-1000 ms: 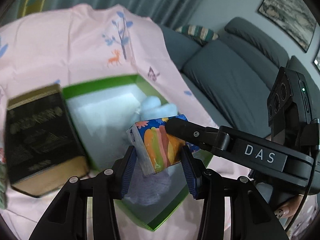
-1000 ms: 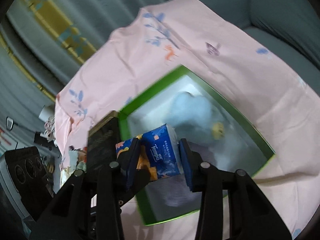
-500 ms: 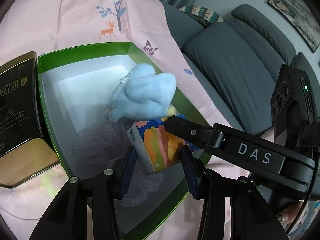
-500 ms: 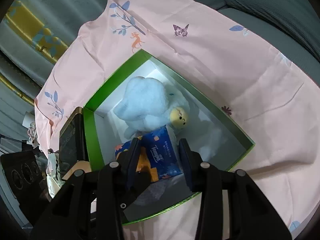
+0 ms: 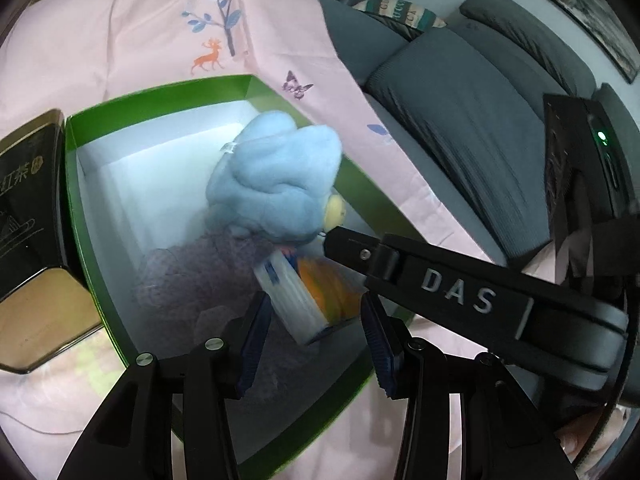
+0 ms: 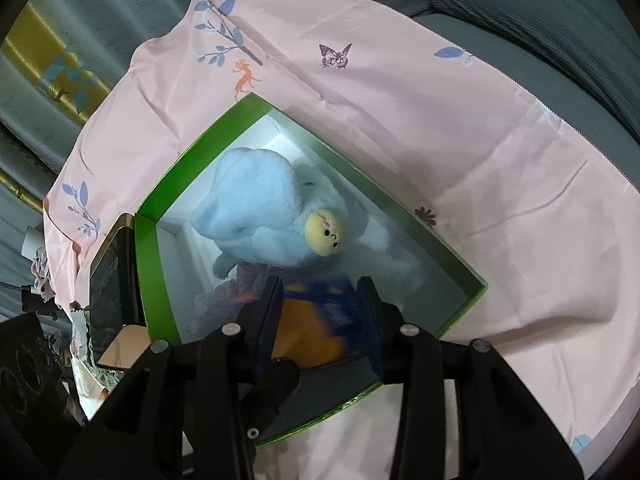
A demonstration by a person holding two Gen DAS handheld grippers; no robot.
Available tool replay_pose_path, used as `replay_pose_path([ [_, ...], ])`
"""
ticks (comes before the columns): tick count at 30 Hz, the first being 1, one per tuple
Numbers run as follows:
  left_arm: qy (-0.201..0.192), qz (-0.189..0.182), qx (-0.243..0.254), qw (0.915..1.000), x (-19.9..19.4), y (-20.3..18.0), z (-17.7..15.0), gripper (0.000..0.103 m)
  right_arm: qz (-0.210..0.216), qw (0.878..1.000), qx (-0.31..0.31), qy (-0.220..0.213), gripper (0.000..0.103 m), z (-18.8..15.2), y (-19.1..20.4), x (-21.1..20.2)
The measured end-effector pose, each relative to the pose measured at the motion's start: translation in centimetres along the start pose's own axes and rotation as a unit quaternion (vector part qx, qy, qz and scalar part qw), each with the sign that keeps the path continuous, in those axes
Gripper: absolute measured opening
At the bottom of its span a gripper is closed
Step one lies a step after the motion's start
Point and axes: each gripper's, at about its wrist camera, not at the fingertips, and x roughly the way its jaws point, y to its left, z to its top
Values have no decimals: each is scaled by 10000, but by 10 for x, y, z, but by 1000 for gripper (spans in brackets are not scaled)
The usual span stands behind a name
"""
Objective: Organize soft objects
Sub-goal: 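Regrasp the tissue pack, carry it into the green box, release, then withdraw the right gripper from the box toward the remaining items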
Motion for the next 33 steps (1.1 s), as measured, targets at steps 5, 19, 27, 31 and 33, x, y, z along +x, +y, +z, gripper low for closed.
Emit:
replay_pose_path([
  [5,-159,252,181,9994,-15,-5,-3,62,137,9997,-34,-182,47,-2,5,-12],
  [19,-671,473,26,9966,-85,18,-19,87,715,9943,-142,-782,90,-21,23,-61],
  [27,-1027,844,-373,9904,-138,55,-52,87,718,9927,-415,-871,90,-33,50,-66],
  [31,-1153,1262,-608,9834,-164,85,-83,87,788,9909,-653,-871,90,-41,71,-66],
  [33,-1157,1525,-746,9787,-175,102,-98,87,824,9898,-794,-844,91,-45,83,-65],
])
